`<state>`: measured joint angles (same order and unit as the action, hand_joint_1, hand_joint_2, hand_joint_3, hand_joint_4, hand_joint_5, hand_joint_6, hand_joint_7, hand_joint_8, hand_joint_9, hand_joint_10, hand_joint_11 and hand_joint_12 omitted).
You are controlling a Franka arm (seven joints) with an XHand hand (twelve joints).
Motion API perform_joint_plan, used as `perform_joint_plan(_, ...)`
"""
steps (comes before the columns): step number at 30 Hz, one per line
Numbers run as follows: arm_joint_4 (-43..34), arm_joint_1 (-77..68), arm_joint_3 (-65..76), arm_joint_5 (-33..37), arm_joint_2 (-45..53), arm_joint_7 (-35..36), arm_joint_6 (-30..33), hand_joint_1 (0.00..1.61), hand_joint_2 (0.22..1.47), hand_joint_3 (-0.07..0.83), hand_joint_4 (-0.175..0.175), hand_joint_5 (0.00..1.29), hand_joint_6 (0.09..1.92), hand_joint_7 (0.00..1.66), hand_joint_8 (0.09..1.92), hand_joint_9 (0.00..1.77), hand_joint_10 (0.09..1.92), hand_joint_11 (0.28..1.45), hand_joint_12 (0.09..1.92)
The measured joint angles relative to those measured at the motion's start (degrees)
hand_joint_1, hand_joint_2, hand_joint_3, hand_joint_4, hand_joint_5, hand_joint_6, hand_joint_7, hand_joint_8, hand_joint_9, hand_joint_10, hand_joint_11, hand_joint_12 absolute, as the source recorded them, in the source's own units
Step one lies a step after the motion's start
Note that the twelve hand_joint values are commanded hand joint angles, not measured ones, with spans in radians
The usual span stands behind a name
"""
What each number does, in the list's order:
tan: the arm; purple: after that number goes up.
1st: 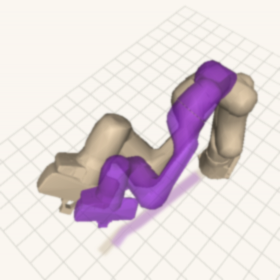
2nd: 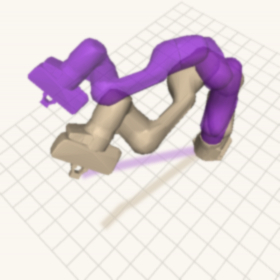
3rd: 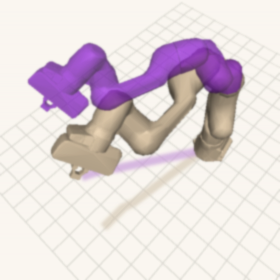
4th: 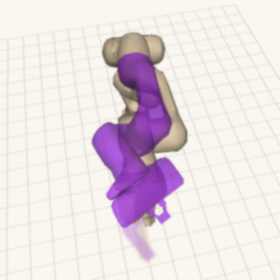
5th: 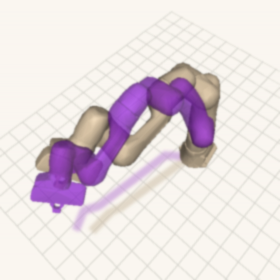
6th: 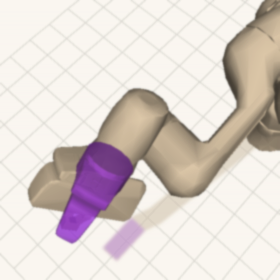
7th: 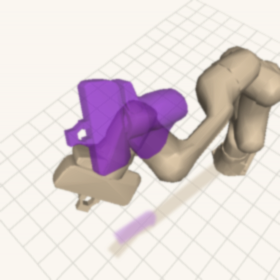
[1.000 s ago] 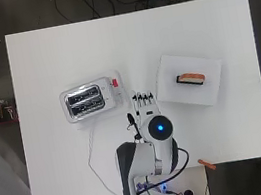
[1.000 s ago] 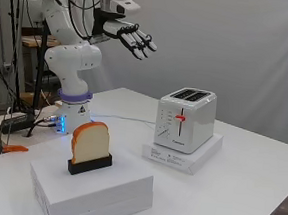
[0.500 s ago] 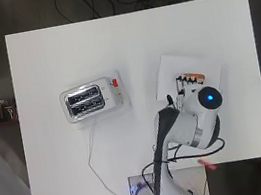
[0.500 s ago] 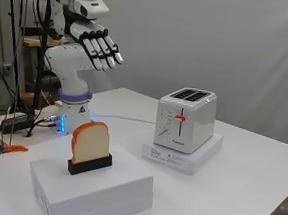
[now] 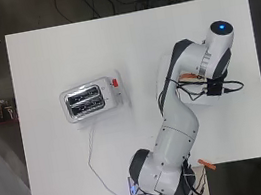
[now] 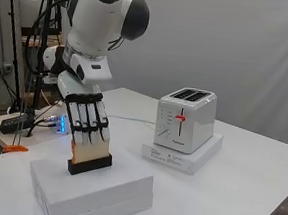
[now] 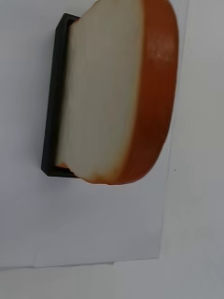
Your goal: Teleoperate dual arm-hand system to toast a bread
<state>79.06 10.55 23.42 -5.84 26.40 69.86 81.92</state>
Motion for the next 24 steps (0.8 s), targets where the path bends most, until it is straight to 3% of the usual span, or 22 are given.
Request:
perform_joint_plan(10,20.5,-0.5,-5.1,-6.8,-13.6,-0.8,3.9,0.51,1.02,-0.013,-0.032,0.33,0.09,0.51,0.09,0.64,0.09,0.49,0.09)
perform_joint_plan(16,16.4,-0.5,-6.0,-7.9,-13.2,-1.1,0.2,0.5,1.03,-0.003,0.027,0.38,0.09,0.5,0.09,0.64,0.09,0.49,0.09)
perform_joint_plan(19,16.1,-0.7,-7.3,-11.2,-14.2,-3.4,1.2,0.5,1.03,-0.001,0.03,0.39,0.09,0.5,0.09,0.65,0.09,0.5,0.09)
perform_joint_plan(24,24.4,-1.1,-9.3,-18.3,-14.7,-9.5,2.9,0.51,1.03,-0.002,0.024,0.37,0.09,0.49,0.09,0.64,0.09,0.52,0.09)
